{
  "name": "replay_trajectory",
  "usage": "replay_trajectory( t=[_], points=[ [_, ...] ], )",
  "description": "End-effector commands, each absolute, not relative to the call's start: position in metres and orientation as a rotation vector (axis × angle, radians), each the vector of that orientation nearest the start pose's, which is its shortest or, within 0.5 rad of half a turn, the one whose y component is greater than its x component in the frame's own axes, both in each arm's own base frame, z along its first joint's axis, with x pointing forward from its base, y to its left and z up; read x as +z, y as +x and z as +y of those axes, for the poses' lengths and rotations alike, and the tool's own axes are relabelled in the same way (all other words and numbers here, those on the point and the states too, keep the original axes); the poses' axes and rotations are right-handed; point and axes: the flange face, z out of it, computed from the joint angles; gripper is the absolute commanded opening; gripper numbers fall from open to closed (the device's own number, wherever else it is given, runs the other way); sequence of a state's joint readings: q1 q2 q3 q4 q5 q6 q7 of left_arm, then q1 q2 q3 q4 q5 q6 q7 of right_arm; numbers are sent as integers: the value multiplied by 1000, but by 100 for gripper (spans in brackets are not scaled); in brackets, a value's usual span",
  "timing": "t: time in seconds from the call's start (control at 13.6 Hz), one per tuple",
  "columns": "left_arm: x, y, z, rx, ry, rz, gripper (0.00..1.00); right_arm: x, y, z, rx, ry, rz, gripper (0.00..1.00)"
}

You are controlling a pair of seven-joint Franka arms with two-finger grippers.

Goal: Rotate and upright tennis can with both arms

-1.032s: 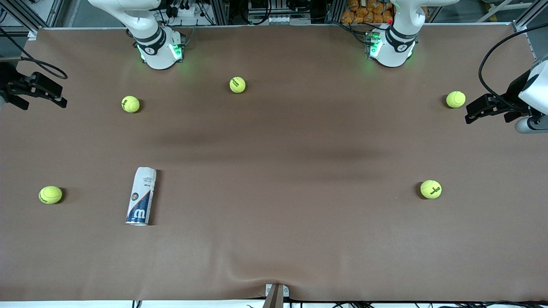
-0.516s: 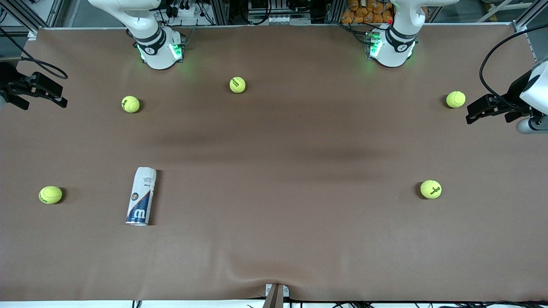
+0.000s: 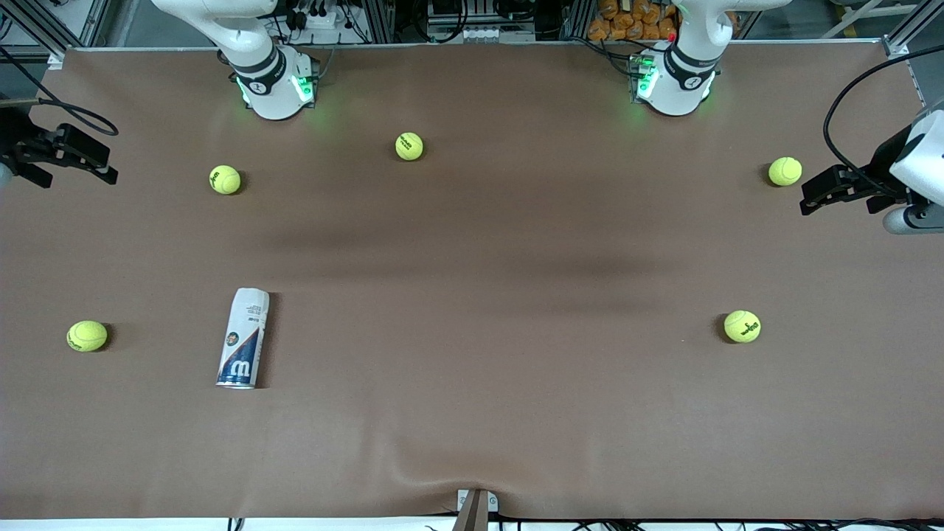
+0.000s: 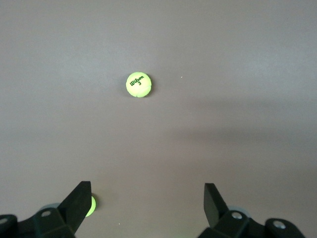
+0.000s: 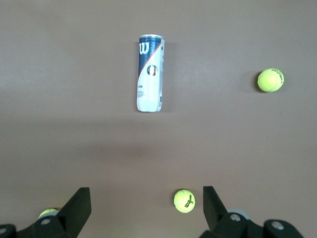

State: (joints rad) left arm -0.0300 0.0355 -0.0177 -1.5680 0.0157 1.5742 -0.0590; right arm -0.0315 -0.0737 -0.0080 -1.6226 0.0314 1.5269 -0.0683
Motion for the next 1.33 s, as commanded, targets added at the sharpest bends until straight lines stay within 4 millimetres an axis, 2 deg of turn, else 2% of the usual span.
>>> replay_trajectory(
  t=[0.0, 0.15, 0.29, 0.37, 0.52, 0.59, 0.66, 0.81, 1.03, 1.25],
  points=[
    [610, 565, -24, 50, -3133, 14, 100, 604, 542, -26, 126, -3099, -48, 100],
    [610, 564, -23, 48, -3135, 12, 100, 578, 552, -14, 205, -3092, -79, 100],
    [610, 564, -23, 48, -3135, 12, 100, 529, 564, 3, 297, -3085, -106, 100],
    [610, 564, -23, 50, -3134, 12, 100, 510, 571, 6, 293, -3085, -111, 100],
    [609, 564, -23, 52, -3134, 10, 100, 461, 575, 15, 265, -3089, -128, 100],
    [609, 564, -23, 50, -3134, 10, 100, 431, 573, 22, 209, -3094, -141, 100],
    [609, 564, -23, 52, -3134, 10, 100, 399, 574, 20, 145, -3099, -127, 100],
    [609, 564, -23, 53, -3134, 10, 100, 350, 589, 22, 102, -3102, -127, 100],
    [608, 565, -24, 57, -3134, 14, 100, 304, 603, 21, 54, -3110, -126, 100],
    [608, 565, -23, 55, -3134, 12, 100, 271, 618, 23, -15, -3114, -133, 100]
  ],
)
